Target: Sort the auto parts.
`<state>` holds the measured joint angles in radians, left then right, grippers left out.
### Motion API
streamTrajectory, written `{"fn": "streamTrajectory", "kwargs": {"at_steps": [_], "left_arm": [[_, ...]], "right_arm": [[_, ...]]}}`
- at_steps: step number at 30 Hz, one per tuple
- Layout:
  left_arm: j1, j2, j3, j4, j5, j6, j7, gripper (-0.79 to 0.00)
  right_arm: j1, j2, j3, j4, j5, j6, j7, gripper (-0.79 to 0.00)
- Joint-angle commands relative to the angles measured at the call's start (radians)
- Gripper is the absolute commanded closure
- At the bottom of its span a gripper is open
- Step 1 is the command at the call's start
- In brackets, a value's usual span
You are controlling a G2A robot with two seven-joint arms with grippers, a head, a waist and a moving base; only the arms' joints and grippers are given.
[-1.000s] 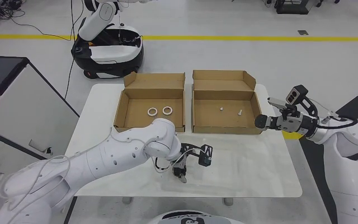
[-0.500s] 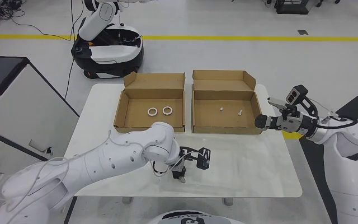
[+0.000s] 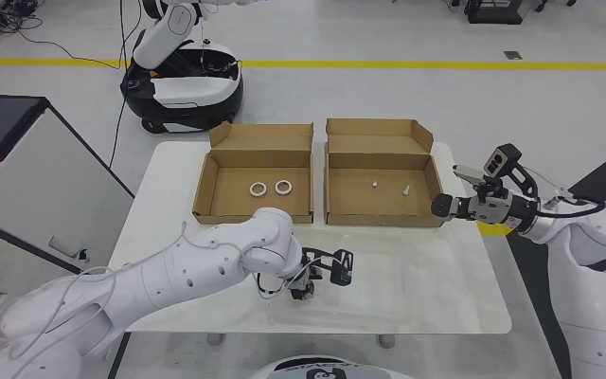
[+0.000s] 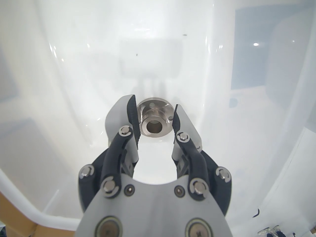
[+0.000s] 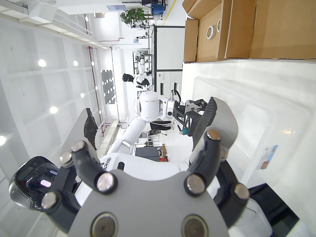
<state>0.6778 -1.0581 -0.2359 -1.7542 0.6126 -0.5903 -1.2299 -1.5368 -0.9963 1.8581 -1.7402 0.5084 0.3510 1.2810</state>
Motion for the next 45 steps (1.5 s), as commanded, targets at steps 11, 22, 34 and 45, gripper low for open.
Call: {"fn": "streamTrajectory", "kwargs": {"at_steps": [11, 22, 34, 45], "left_arm": [[-0.003, -0.002, 0.008, -0.009, 0.007, 0.027, -0.026, -0.246], [0.006, -0.006, -0.003, -0.007, 0.033, 0.031, -0.019, -0.212], [0.015, -0.014, -0.015, -0.005, 0.057, 0.039, -0.014, -0.194], [0.020, 0.000, -0.017, -0.052, 0.042, 0.064, -0.064, -0.286]], "right_arm": [[0.000, 0.000, 0.000, 0.000, 0.000, 0.000, 0.000, -0.785], [0.000, 0.000, 0.000, 0.000, 0.000, 0.000, 0.000, -0.785], [0.000, 0.000, 0.000, 0.000, 0.000, 0.000, 0.000, -0.785], [0.000, 0.000, 0.000, 0.000, 0.000, 0.000, 0.000, -0.785]]}}
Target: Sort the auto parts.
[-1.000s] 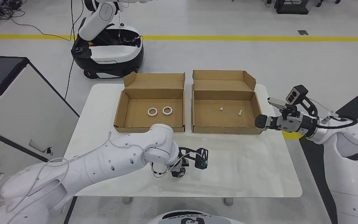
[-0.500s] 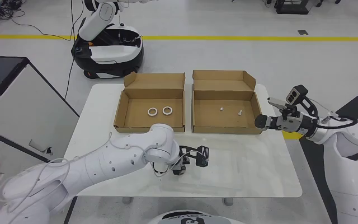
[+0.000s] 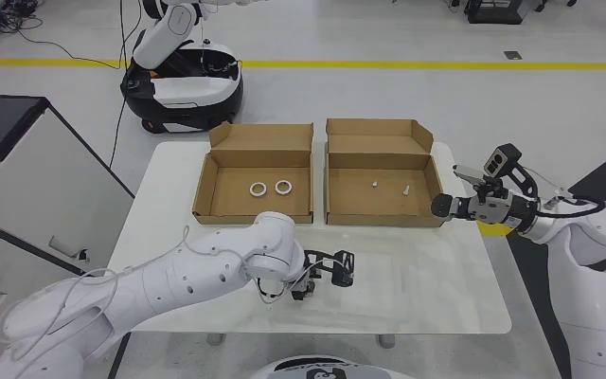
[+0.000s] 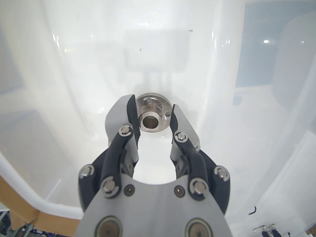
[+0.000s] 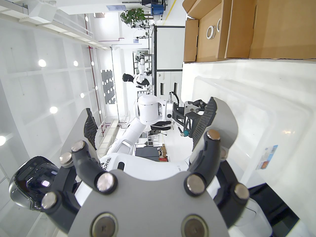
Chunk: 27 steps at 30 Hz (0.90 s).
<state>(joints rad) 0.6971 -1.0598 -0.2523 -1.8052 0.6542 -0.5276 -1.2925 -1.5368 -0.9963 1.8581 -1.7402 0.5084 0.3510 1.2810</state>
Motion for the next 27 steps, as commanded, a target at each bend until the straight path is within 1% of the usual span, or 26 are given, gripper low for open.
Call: {"fn": "streamTrajectory", "kwargs": {"at_steps": [1, 6, 14, 15, 17, 19, 21, 23, 27], "left_arm": [[0.000, 0.003, -0.001, -0.001, 0.002, 0.002, -0.002, -0.286], [0.002, 0.007, 0.003, 0.010, 0.010, 0.006, -0.006, -0.283], [0.002, 0.001, 0.003, 0.030, 0.015, 0.000, 0.001, -0.274], [0.001, 0.000, 0.004, 0.032, 0.017, -0.001, 0.001, -0.262], [0.002, -0.002, 0.007, 0.039, 0.018, -0.001, 0.001, -0.206], [0.002, -0.005, 0.009, 0.044, 0.021, -0.001, 0.001, -0.169], [0.002, -0.008, 0.010, 0.048, 0.023, -0.001, 0.002, -0.108], [0.002, -0.010, 0.009, 0.050, 0.025, 0.000, 0.001, 0.000], [0.003, -0.013, 0.003, 0.041, 0.028, 0.003, -0.001, 0.000]], "right_arm": [[0.000, 0.000, 0.000, 0.000, 0.000, 0.000, 0.000, -0.785], [0.000, 0.000, 0.000, 0.000, 0.000, 0.000, 0.000, -0.785], [0.000, 0.000, 0.000, 0.000, 0.000, 0.000, 0.000, -0.785], [0.000, 0.000, 0.000, 0.000, 0.000, 0.000, 0.000, -0.785], [0.000, 0.000, 0.000, 0.000, 0.000, 0.000, 0.000, -0.785], [0.000, 0.000, 0.000, 0.000, 0.000, 0.000, 0.000, -0.785], [0.000, 0.000, 0.000, 0.000, 0.000, 0.000, 0.000, -0.785], [0.000, 0.000, 0.000, 0.000, 0.000, 0.000, 0.000, -0.785], [0.000, 0.000, 0.000, 0.000, 0.000, 0.000, 0.000, -0.785]]}}
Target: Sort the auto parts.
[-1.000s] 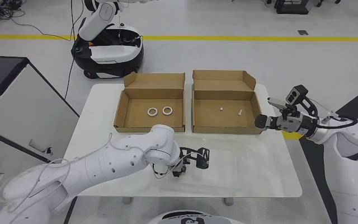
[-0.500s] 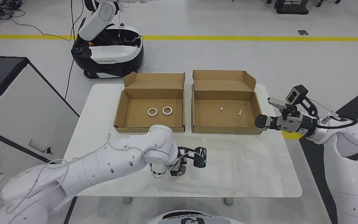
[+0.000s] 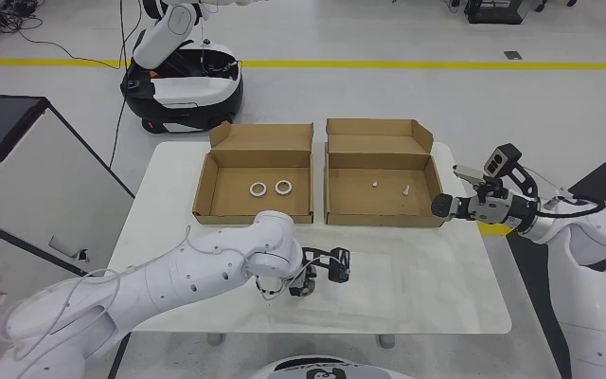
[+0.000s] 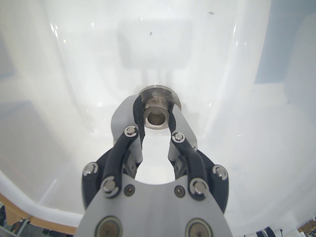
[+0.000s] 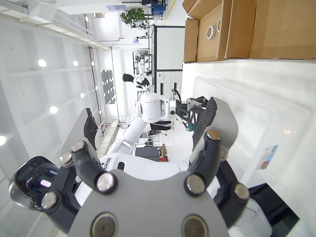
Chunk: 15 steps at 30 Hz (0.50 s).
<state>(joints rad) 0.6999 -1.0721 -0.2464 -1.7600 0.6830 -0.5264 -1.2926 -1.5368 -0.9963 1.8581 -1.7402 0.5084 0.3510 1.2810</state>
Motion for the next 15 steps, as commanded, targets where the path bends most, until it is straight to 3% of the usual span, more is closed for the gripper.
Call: {"fn": "streamTrajectory", "kwargs": {"at_steps": [1, 15], "left_arm": [[0.000, 0.000, -0.006, -0.009, -0.003, 0.005, -0.003, 0.000], [0.001, 0.047, -0.091, -0.163, -0.067, 0.028, -0.029, 0.000]], "right_arm": [[0.000, 0.000, 0.000, 0.000, 0.000, 0.000, 0.000, -0.785], [0.000, 0.000, 0.000, 0.000, 0.000, 0.000, 0.000, -0.785]]}}
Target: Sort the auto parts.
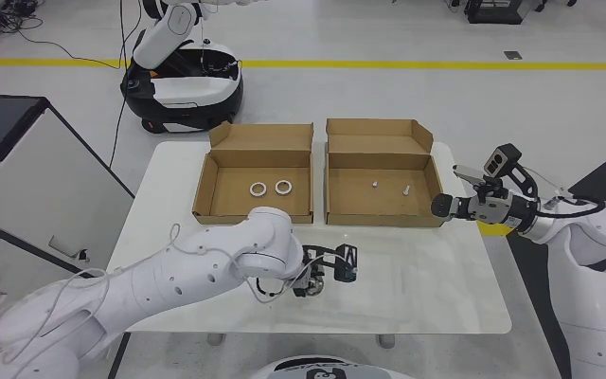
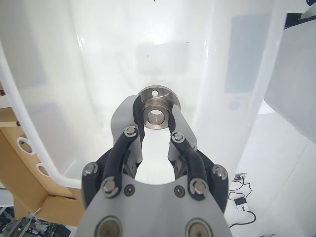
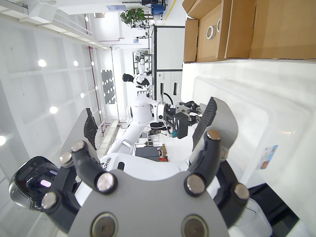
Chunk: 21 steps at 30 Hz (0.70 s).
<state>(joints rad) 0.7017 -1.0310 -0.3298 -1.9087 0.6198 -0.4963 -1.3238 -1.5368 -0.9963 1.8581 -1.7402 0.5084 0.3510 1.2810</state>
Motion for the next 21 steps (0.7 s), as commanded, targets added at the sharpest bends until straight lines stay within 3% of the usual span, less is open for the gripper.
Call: {"fn": "streamTrajectory", "kwargs": {"at_steps": [1, 12, 21], "left_arm": [[-0.002, 0.011, -0.014, -0.024, -0.006, -0.002, 0.002, 0.000], [0.007, 0.083, -0.107, -0.135, -0.056, -0.047, 0.047, 0.000], [0.054, 0.148, -0.221, -0.163, -0.141, -0.173, 0.173, 0.000]], "right_arm": [[0.000, 0.000, 0.000, 0.000, 0.000, 0.000, 0.000, -0.785], [0.000, 0.000, 0.000, 0.000, 0.000, 0.000, 0.000, -0.785], [0.000, 0.000, 0.000, 0.000, 0.000, 0.000, 0.000, -0.785]]}}
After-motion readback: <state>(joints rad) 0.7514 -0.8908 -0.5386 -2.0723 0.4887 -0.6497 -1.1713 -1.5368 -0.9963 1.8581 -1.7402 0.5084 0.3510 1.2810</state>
